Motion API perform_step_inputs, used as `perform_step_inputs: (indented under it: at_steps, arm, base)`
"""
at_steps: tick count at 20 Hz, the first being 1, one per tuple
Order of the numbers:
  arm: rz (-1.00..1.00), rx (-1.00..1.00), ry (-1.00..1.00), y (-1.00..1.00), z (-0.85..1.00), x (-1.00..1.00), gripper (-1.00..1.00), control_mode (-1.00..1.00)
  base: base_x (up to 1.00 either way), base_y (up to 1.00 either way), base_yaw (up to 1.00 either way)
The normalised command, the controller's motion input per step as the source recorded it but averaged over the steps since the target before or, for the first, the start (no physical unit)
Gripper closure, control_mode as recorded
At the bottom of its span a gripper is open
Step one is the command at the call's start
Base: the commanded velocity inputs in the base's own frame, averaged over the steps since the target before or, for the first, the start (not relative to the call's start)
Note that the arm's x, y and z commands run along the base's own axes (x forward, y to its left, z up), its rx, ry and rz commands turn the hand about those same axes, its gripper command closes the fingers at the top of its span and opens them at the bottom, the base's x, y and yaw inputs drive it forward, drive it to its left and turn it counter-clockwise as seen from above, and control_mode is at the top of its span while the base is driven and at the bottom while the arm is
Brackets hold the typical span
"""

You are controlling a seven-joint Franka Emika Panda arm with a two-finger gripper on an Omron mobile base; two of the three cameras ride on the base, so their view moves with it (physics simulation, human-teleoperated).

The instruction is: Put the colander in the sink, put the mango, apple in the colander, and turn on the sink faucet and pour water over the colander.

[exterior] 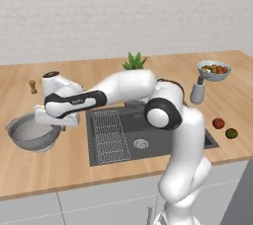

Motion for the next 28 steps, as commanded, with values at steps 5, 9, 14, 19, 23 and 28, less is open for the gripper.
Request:
perform_step_inputs:
  at_steps: [5, 9, 14, 19, 23, 28]
  arm:
    - [0.0, 0.34, -0.22, -0.73, 0.36, -0.56, 1.0, -1.0]
    - [0.0, 0.31, -0.08, -0.72, 0.54, -0.6, 1.0, -1.0]
    - [0.0, 0.27, 0.03, -0.64, 0.61, -0.5, 1.0, -1.0]
    - [0.0, 0.17, 0.24, -0.61, 0.59, -0.3, 1.0, -1.0]
    - [0.0, 0.03, 0.36, -0.58, 0.58, -0.23, 1.0, -1.0]
    - [0.0, 0.0, 0.39, -0.63, 0.47, -0.18, 1.0, -1.0]
  base:
    - [0.0, 0.0, 0.0]
    - [0.0, 0.0, 0.0]
    - [0.0, 0.0, 0.0]
    - [0.0, 0.0, 0.0]
    - [0.0, 0.0, 0.0]
    - [0.0, 0.0, 0.0]
